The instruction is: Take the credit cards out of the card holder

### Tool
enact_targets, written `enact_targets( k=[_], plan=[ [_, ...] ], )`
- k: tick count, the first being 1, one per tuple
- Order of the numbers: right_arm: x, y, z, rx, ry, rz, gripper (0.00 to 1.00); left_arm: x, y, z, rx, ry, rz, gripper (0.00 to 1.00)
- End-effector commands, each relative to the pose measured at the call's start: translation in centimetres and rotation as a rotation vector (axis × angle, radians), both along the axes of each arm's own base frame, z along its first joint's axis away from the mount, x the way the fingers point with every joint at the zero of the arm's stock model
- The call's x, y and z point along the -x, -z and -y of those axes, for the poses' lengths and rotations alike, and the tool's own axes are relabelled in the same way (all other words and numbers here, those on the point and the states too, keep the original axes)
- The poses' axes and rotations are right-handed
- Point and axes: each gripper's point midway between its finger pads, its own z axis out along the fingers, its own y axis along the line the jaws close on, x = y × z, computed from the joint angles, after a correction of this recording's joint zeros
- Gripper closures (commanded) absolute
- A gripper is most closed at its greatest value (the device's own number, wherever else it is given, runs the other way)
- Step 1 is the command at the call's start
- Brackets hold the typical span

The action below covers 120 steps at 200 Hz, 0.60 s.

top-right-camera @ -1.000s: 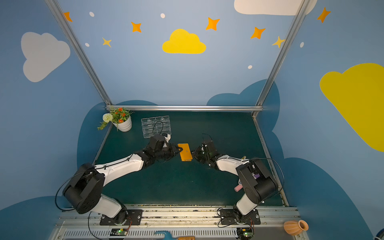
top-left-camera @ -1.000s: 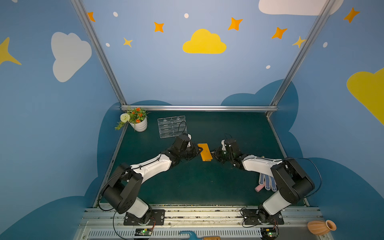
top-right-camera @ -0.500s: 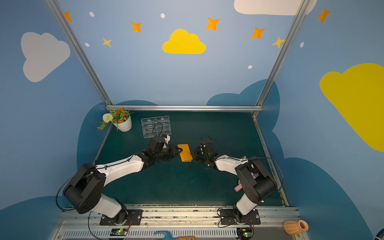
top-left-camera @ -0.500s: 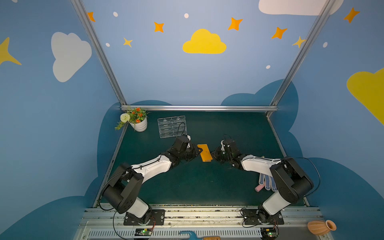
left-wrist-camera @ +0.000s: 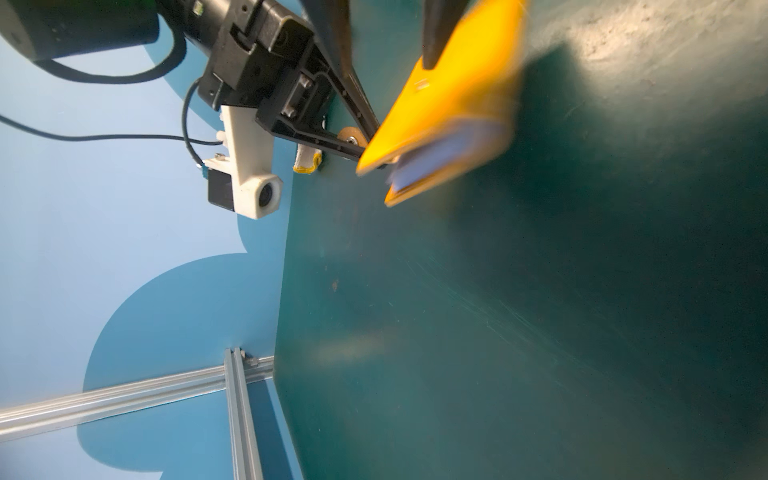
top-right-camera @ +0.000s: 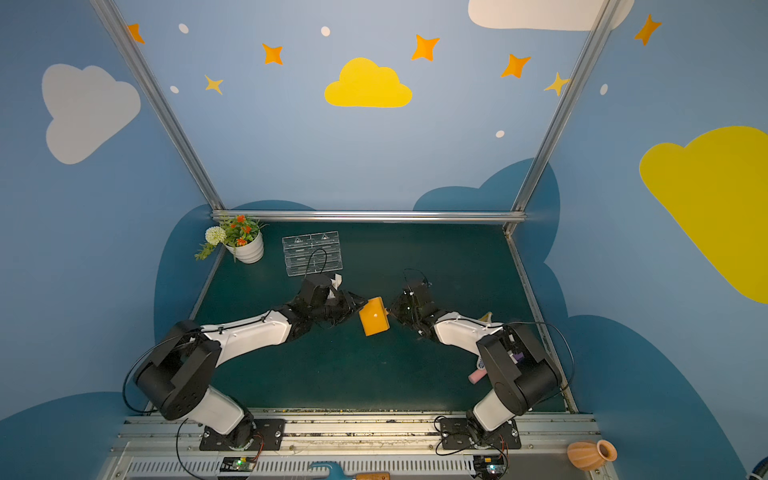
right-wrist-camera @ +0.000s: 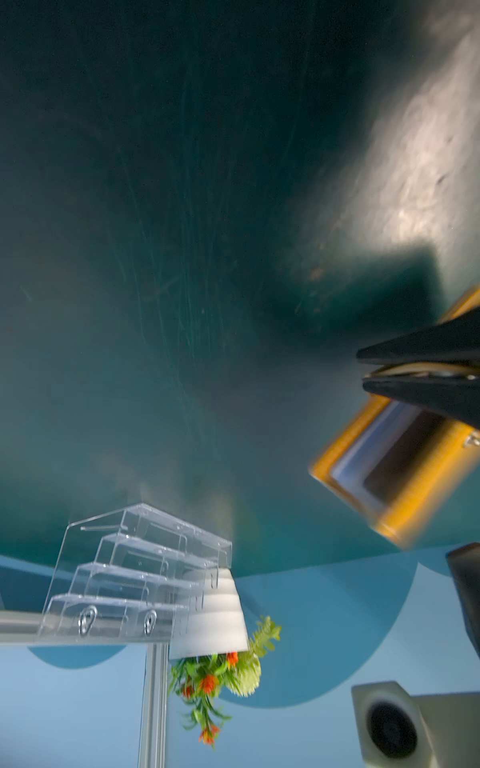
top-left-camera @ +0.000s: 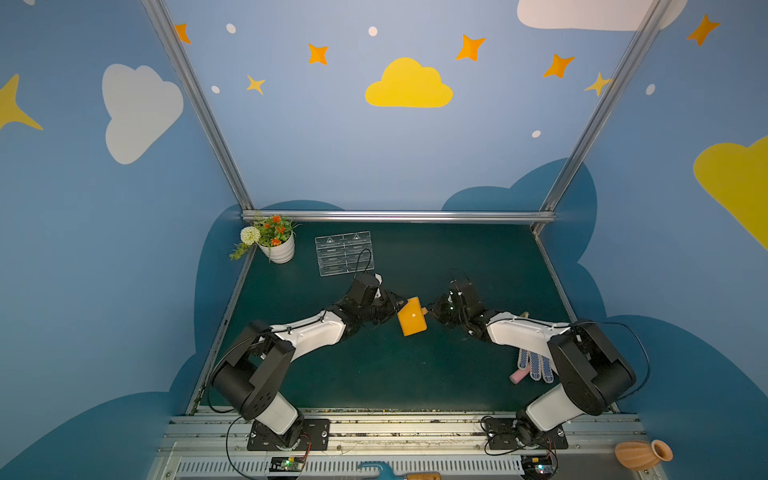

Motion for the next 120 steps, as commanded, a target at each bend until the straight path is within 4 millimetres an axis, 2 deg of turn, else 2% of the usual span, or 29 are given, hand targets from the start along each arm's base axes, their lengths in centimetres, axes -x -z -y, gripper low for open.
enact_targets(
  k=[1, 23, 43, 82, 108, 120],
  plan=[
    [0.3, -0.3, 1.2, 0.068, 0.0, 0.025, 1.0, 0.0, 0.5, 0.8, 0.013, 0.013, -0.012, 0.64],
    [0.5, -0.2, 1.6, 0.098, -0.007, 0.027, 1.0, 0.0, 1.7, 0.8, 0.011, 0.002, -0.042, 0.49],
    [0.7, -0.5, 1.8, 0.118, -0.019, 0.033, 1.0, -0.1, 1.7, 0.5, -0.003, -0.012, -0.041, 0.39],
    [1.0, -1.9, 2.1, 0.155, -0.056, 0.067, 1.0, -0.4, 0.0, -0.9, -0.084, -0.036, 0.015, 0.18],
    [1.6, -3.8, 0.9, 0.183, -0.144, 0.111, 1.0, -0.5, -1.3, -2.4, -0.135, -0.064, 0.053, 0.04],
    [2.0, -4.4, 0.2, 0.199, -0.181, 0.12, 1.0, -0.5, -1.7, -3.2, -0.164, -0.077, 0.065, 0.01]
  ],
)
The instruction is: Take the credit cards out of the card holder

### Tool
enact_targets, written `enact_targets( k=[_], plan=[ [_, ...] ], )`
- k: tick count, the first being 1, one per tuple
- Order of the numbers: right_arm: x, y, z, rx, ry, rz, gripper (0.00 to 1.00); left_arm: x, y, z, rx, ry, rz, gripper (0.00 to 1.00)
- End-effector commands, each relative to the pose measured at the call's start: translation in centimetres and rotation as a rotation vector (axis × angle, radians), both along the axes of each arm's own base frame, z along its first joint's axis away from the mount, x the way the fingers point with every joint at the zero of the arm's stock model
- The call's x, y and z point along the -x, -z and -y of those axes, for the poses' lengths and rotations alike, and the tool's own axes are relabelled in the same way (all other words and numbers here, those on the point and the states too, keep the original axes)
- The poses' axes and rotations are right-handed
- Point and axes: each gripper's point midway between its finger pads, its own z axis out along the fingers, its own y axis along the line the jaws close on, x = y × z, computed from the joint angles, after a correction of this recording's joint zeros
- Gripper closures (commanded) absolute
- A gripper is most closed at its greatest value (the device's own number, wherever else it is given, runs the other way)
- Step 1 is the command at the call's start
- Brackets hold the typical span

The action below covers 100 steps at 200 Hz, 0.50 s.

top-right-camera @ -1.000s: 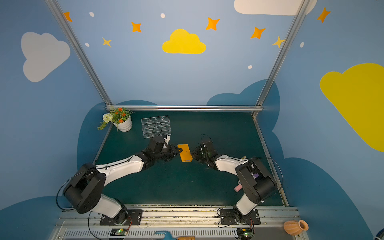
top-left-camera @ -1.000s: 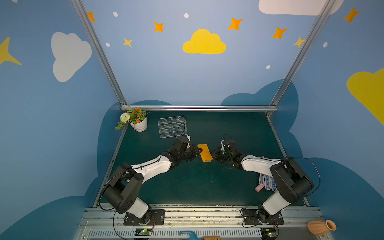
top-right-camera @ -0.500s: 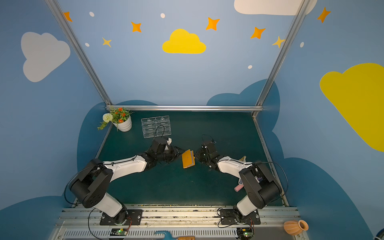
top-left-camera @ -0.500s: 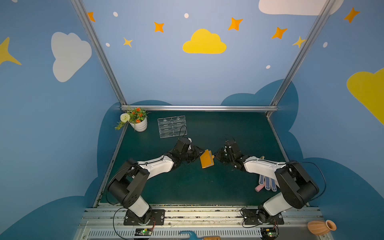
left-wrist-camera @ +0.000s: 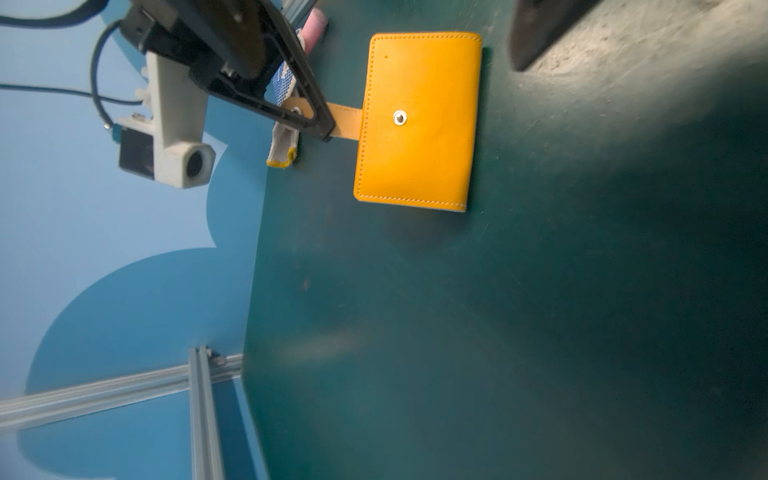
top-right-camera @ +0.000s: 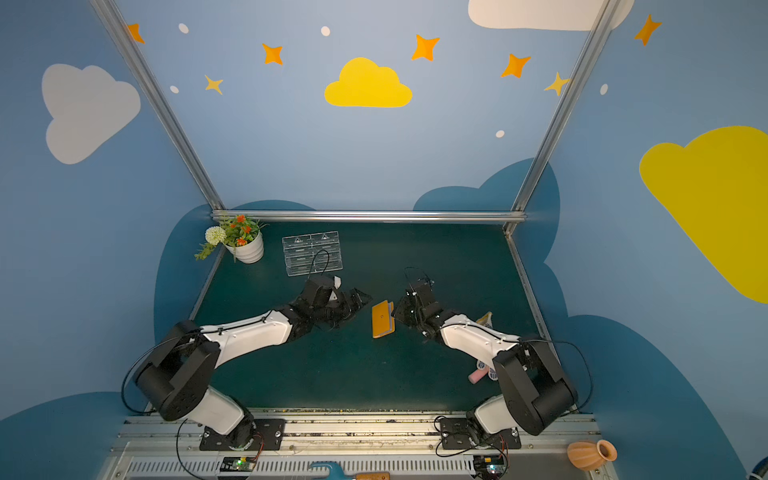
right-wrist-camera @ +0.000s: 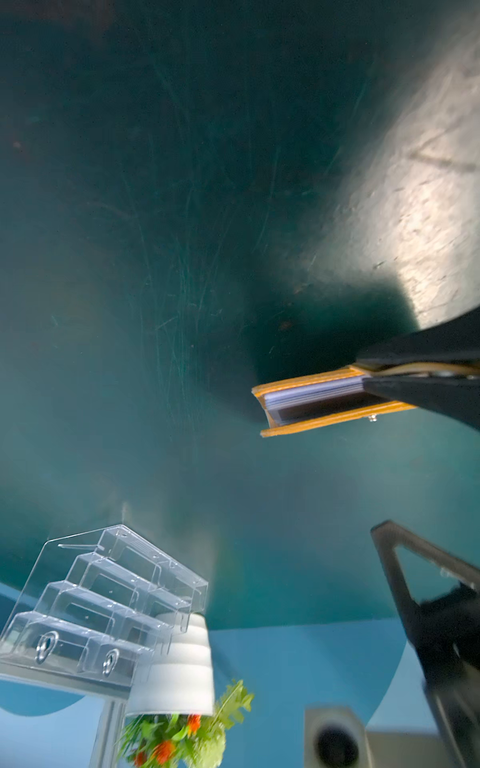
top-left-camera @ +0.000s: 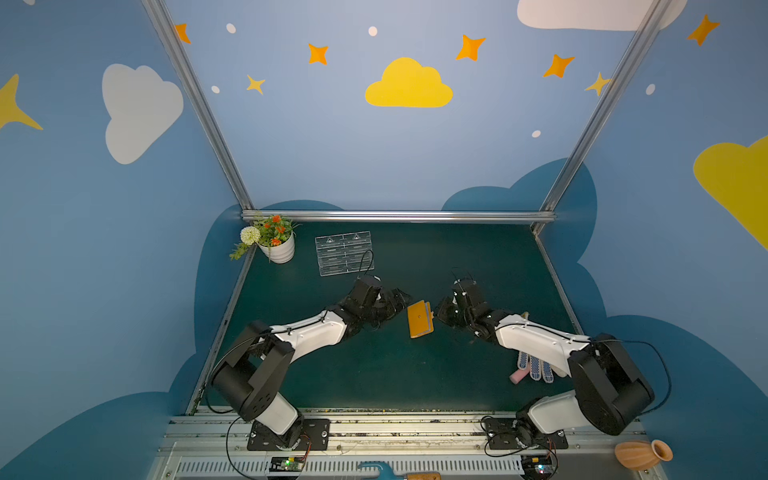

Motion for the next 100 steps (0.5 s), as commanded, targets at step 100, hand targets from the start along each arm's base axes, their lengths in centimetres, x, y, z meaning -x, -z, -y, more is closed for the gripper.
enact_targets(
  k=[100],
  plan=[
    [2.2, -0.7, -1.6, 0.095, -0.1, -0.055, 1.0, 0.6, -2.2, -5.2, -0.185, -0.056, 0.08, 0.0]
  ],
)
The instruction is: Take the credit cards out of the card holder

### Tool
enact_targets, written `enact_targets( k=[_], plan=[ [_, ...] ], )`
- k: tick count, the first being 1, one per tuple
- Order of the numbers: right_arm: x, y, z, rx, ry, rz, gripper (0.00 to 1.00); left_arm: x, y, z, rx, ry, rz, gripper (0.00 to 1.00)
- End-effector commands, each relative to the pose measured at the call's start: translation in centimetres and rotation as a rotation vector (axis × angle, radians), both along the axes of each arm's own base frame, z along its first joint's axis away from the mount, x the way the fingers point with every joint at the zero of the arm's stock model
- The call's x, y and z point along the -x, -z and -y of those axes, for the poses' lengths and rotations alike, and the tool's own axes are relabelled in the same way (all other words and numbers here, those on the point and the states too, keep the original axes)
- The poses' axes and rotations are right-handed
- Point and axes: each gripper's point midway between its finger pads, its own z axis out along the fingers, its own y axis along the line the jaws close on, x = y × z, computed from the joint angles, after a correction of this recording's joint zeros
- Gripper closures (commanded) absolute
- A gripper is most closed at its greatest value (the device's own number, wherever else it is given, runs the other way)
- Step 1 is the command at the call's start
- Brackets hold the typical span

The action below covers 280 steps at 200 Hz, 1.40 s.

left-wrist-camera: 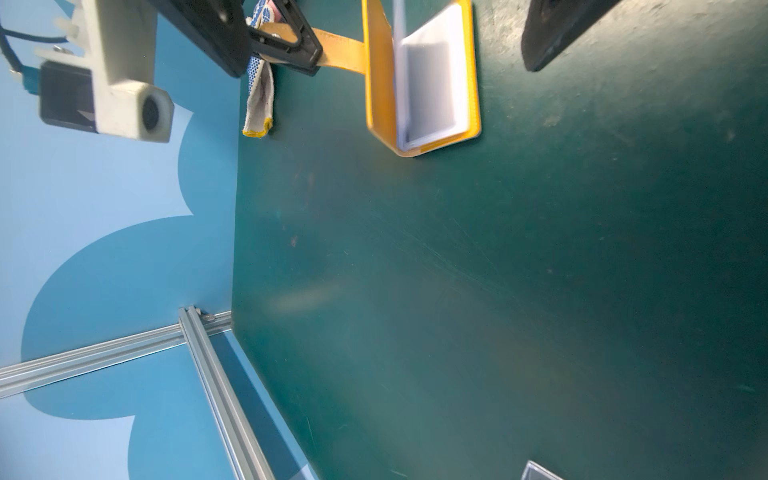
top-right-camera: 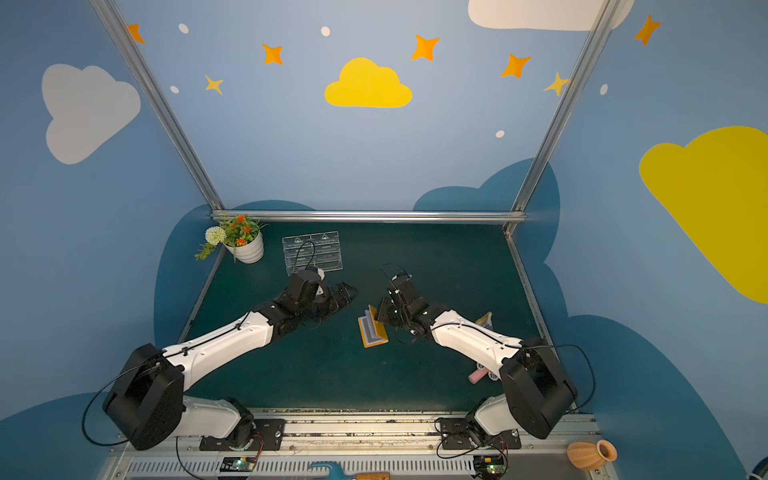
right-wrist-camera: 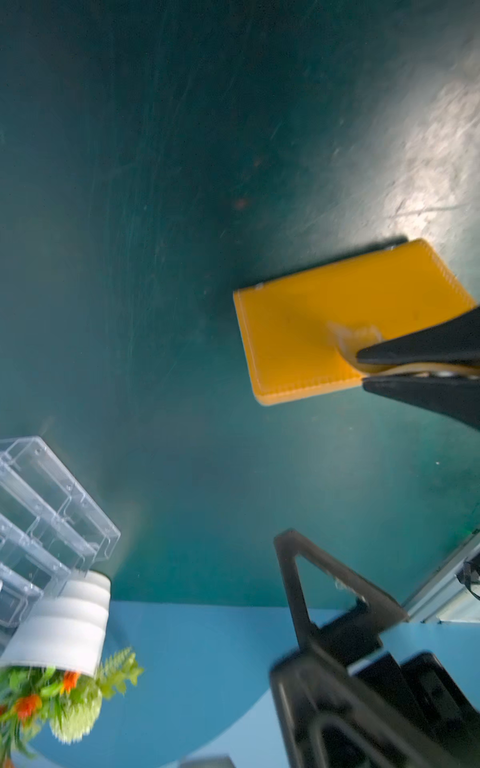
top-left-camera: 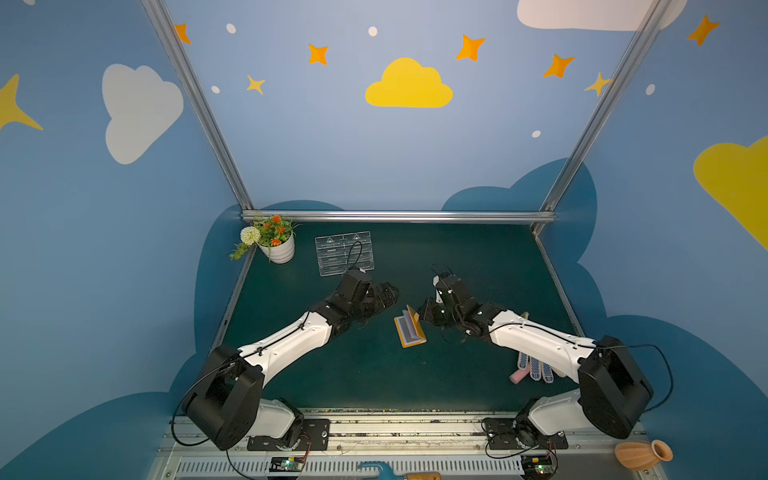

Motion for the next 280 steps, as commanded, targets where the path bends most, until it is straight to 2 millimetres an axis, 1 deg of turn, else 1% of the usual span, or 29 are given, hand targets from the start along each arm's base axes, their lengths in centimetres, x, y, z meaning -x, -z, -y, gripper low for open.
enact_targets(
  k=[1, 54, 63, 66, 94, 112, 136, 151, 182, 202, 241, 258, 280],
  plan=[
    [0.0, 2.3, 2.6, 0.063, 0.071, -0.07, 1.0, 0.6, 0.5, -0.8, -0.04, 0.007, -0.003, 0.0],
    [-0.1, 3.6, 5.4, 0.094, 0.13, -0.098, 1.0, 1.3, 1.4, -0.5, -0.038, 0.049, -0.019, 0.02],
    [-0.1, 3.9, 6.0, 0.106, 0.142, -0.105, 1.0, 1.5, 1.6, -0.4, -0.04, 0.055, -0.019, 0.03],
    [-0.1, 4.0, 6.2, 0.11, 0.145, -0.107, 1.0, 1.8, 1.6, 0.0, -0.029, 0.076, -0.028, 0.03],
    [0.1, 5.3, 7.9, 0.141, 0.171, -0.141, 1.0, 2.4, 2.8, 0.3, -0.031, 0.104, -0.06, 0.04],
    [0.4, 6.2, 8.9, 0.168, 0.184, -0.162, 1.0, 3.0, 3.8, 0.9, -0.022, 0.132, -0.093, 0.06],
    [0.7, 7.4, 9.8, 0.205, 0.178, -0.19, 1.0, 3.5, 5.1, 1.6, -0.007, 0.157, -0.126, 0.08],
    [0.7, 7.8, 10.2, 0.221, 0.178, -0.201, 1.0, 3.8, 6.1, 2.0, 0.009, 0.162, -0.152, 0.09],
    [0.7, 8.6, 10.5, 0.229, 0.166, -0.22, 1.0, 4.1, 8.2, 2.7, 0.057, 0.166, -0.195, 0.15],
    [0.8, 9.1, 10.5, 0.233, 0.159, -0.232, 1.0, 4.0, 8.9, 3.4, 0.09, 0.179, -0.2, 0.21],
    [0.8, 10.0, 10.9, 0.245, 0.159, -0.254, 1.0, 3.6, 10.7, 3.9, 0.124, 0.179, -0.219, 0.35],
    [0.8, 10.3, 11.0, 0.249, 0.158, -0.26, 1.0, 3.4, 11.2, 4.3, 0.134, 0.181, -0.221, 0.37],
    [0.8, 10.6, 11.0, 0.252, 0.153, -0.268, 1.0, 3.0, 11.6, 4.5, 0.155, 0.183, -0.216, 0.43]
  ],
)
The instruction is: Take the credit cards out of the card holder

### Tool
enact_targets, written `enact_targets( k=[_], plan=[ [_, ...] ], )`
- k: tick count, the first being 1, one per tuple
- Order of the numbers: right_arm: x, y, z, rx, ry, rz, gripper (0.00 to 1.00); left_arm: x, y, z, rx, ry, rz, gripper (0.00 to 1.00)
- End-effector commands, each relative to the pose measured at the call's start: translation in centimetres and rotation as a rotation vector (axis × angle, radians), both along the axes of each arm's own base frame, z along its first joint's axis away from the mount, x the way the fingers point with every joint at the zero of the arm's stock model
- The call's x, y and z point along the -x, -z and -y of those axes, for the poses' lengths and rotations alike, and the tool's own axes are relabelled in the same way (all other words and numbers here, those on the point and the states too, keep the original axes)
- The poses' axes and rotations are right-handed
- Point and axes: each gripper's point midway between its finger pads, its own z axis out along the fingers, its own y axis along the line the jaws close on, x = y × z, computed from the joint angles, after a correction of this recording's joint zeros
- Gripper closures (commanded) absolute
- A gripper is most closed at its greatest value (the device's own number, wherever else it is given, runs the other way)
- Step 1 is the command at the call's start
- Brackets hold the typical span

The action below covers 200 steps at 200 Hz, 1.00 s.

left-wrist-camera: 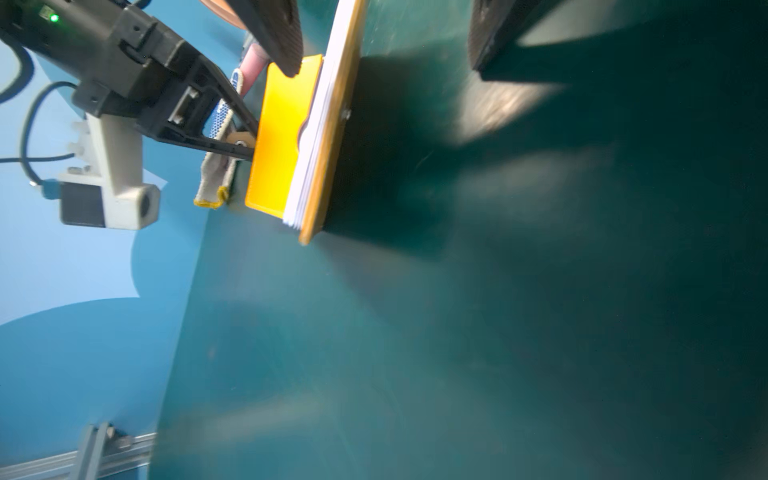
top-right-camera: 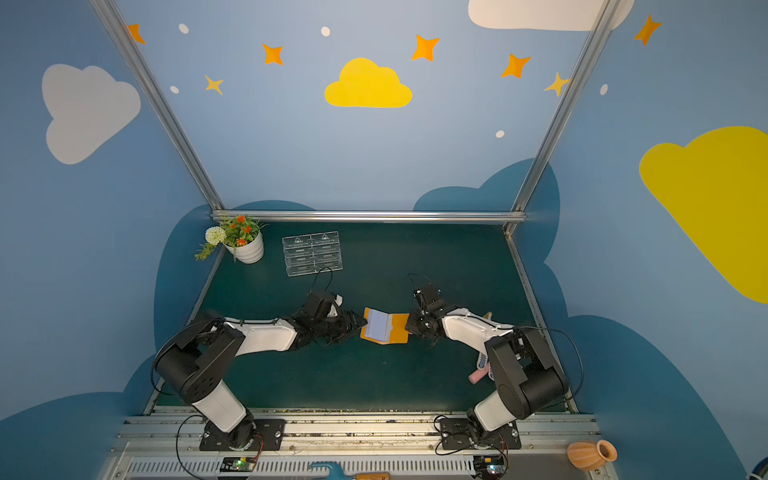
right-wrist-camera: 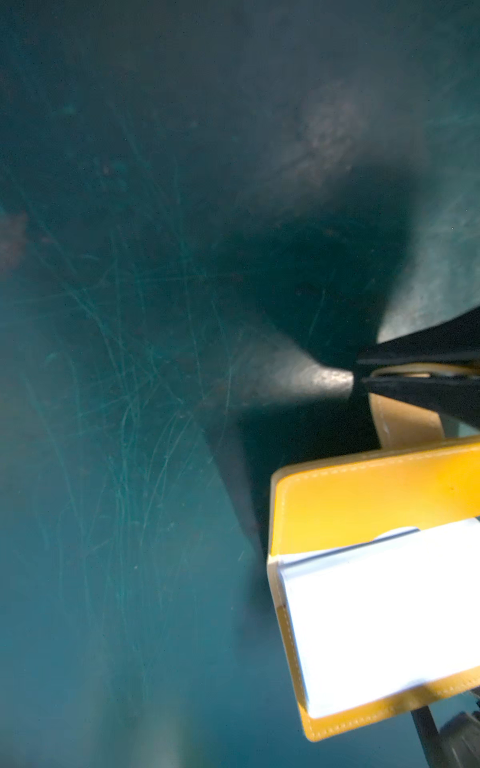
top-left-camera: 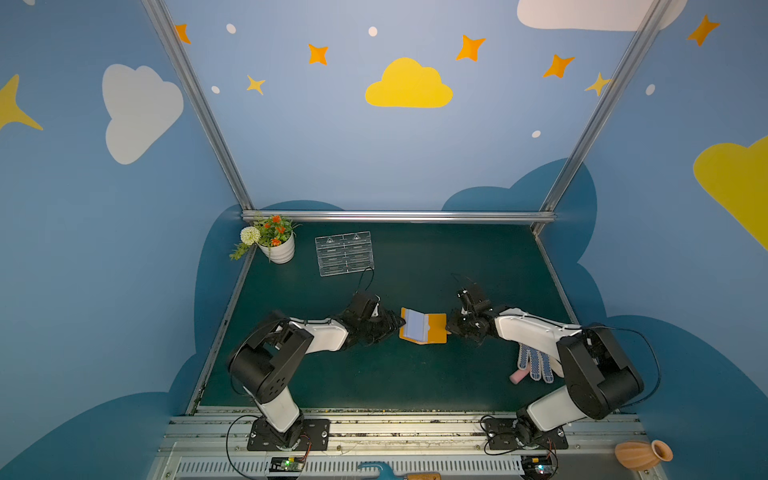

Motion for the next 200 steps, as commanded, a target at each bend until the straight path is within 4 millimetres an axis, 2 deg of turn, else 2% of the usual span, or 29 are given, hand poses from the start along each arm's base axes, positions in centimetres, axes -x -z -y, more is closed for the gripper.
enact_targets(
  k=[1, 65, 88, 116, 132, 150, 161, 178, 200],
  plan=[
    [0.7, 1.1, 0.5, 0.022, -0.016, -0.034, 1.0, -0.1, 0.9, 0.3, 0.024, 0.002, -0.008, 0.43],
    [0.8, 1.8, 0.5, 0.023, -0.026, -0.053, 1.0, -0.6, 1.2, 1.1, 0.084, 0.025, 0.006, 0.65],
    [0.8, 1.8, 0.3, 0.014, -0.034, -0.053, 1.0, -0.6, 1.2, 1.1, 0.089, 0.033, 0.014, 0.8],
    [0.6, 1.4, 0.1, -0.01, -0.046, -0.045, 1.0, -0.3, 1.3, 1.0, 0.093, 0.038, 0.02, 0.87],
    [0.5, 0.9, 0.3, -0.021, -0.048, -0.037, 0.85, -0.2, 1.2, 0.9, 0.096, 0.038, 0.021, 0.9],
    [0.5, 0.1, 0.8, -0.048, -0.033, -0.027, 0.48, -0.2, 0.9, 0.9, 0.109, 0.032, 0.03, 0.91],
    [0.6, -0.7, 1.4, -0.062, -0.016, -0.014, 0.34, -0.2, 0.7, 0.9, 0.12, 0.028, 0.036, 0.92],
    [0.7, -2.3, 2.7, -0.077, 0.02, 0.012, 0.22, -0.1, 0.5, 0.9, 0.131, 0.024, 0.041, 0.93],
    [1.0, -5.0, 4.3, -0.111, 0.066, 0.055, 0.16, -0.1, 0.4, 1.0, 0.139, 0.023, 0.041, 0.94]
  ],
)
